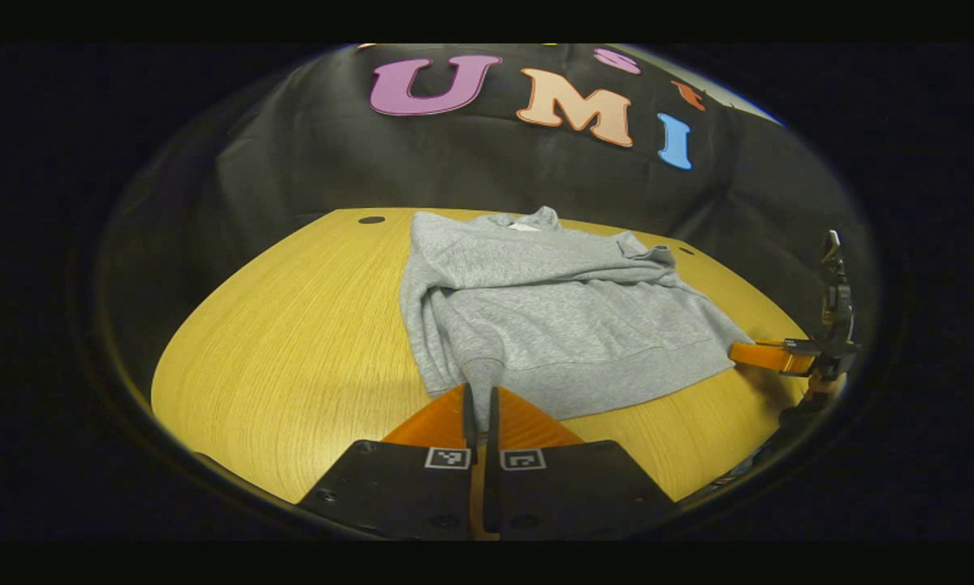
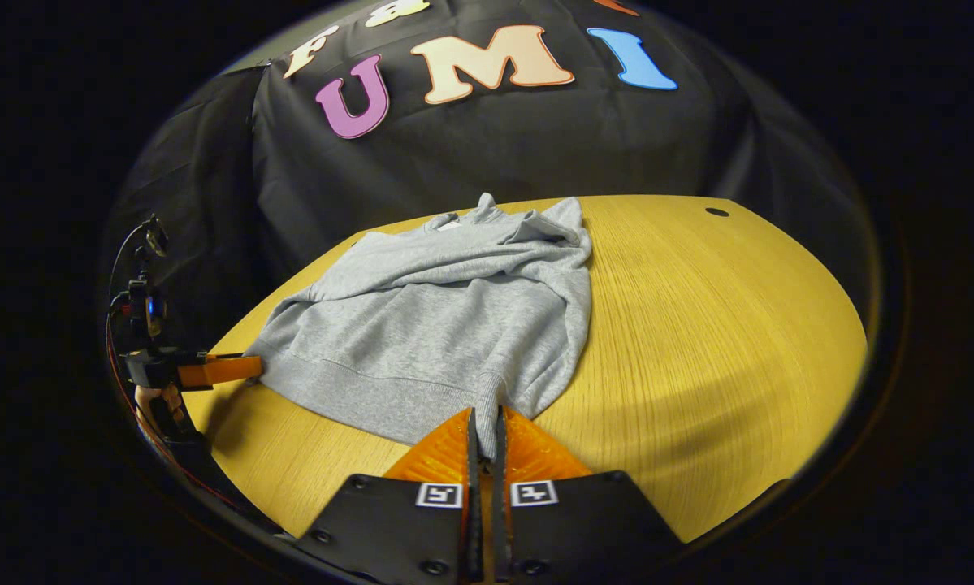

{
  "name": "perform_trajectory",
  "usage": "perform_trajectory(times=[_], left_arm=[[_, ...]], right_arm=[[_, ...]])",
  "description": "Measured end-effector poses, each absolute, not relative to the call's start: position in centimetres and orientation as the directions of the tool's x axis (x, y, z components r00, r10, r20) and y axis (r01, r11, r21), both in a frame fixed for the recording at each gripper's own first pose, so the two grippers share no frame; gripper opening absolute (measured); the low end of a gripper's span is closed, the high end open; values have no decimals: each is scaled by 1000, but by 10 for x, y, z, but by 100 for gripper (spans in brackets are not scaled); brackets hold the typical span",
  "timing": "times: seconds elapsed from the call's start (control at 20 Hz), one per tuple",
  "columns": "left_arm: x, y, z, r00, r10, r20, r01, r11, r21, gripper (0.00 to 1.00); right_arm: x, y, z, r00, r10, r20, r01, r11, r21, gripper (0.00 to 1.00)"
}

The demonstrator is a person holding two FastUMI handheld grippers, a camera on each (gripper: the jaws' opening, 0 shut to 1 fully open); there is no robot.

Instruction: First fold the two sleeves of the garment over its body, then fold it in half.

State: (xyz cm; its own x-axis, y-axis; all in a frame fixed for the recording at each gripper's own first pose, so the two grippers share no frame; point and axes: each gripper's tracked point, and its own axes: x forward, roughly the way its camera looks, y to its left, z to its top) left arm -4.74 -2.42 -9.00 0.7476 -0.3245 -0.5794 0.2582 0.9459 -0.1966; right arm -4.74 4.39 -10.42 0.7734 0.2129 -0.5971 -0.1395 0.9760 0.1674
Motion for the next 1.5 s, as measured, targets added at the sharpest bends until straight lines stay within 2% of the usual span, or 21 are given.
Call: perform_trajectory(times=[0.35,0.55,0.8,1.2,1.5], left_arm=[[-43,-25,-82,749,-342,-568,258,939,-226,0],[-33,-25,-61,768,-361,-529,267,931,-247,0],[-2,-29,-20,810,-393,-437,318,918,-237,0],[72,-35,28,839,-407,-361,340,910,-236,0],[142,-43,35,868,-365,-338,286,922,-263,0]], right_arm=[[-46,47,-96,760,233,-606,-149,971,187,6],[-30,49,-71,789,248,-563,-168,967,190,5],[8,54,-33,836,241,-494,-203,970,130,5],[91,57,15,885,216,-414,-200,976,82,5],[154,55,22,893,170,-417,-164,985,51,6]])
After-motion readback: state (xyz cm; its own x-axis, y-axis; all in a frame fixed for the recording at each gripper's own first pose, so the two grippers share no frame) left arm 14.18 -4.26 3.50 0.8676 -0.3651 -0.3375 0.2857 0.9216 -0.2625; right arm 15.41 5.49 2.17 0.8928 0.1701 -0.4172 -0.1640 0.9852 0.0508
